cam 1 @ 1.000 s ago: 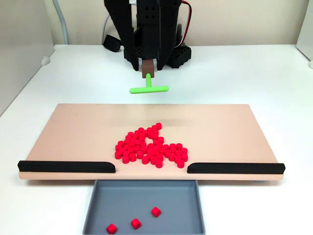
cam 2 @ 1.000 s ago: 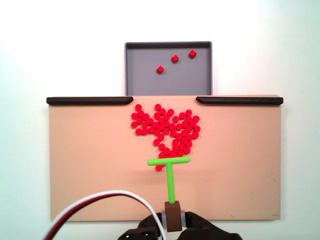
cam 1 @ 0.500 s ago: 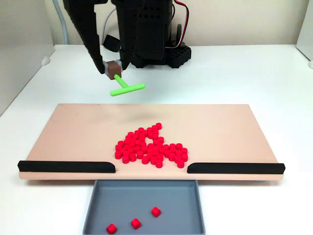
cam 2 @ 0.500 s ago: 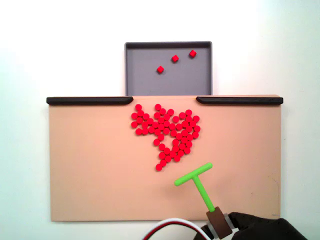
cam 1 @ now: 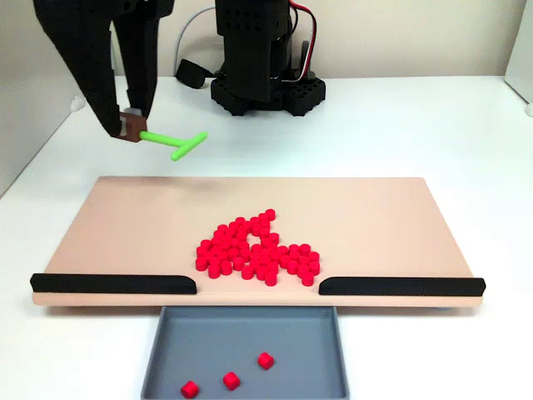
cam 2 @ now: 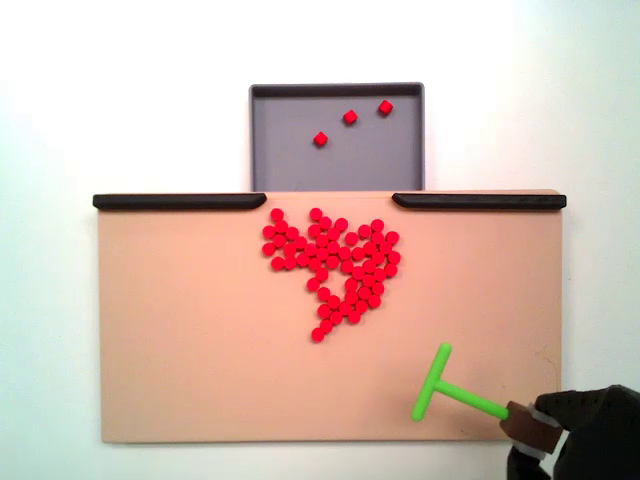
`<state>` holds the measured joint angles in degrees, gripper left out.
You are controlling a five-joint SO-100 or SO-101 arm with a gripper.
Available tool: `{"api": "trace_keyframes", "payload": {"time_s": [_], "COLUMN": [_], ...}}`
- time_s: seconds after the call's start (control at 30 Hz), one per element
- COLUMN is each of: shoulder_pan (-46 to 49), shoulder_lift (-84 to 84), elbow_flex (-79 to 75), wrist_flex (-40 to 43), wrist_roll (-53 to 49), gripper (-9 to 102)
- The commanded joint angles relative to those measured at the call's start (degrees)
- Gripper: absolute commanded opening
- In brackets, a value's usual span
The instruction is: Gather the right side granules
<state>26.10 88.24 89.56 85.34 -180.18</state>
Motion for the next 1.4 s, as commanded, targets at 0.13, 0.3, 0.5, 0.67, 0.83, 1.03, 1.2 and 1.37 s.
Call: {"api": "trace_keyframes", "payload": {"time_s": [0.13,0.3,0.5,0.67,0.83,1.03,1.2,1.37], "shoulder_pan": [1.14,0.53,-0.79,-1.14,-1.67,-2.81,-3.52,-4.13], "shoulder_lift": [-5.19,-9.49,-14.15,-19.34,-21.36,-22.85,-23.73,-24.26], "elbow_flex": [-7.47,-11.16,-15.47,-20.21,-20.3,-20.3,-20.3,-20.3], "wrist_flex": [0.18,0.18,-0.97,-1.23,-4.83,-5.54,-5.63,-5.89], "wrist_roll": [-14.33,-20.21,-24.35,-26.72,-28.56,-28.12,-27.51,-26.89], "gripper": [0,0,0,0,0,0,0,0]}}
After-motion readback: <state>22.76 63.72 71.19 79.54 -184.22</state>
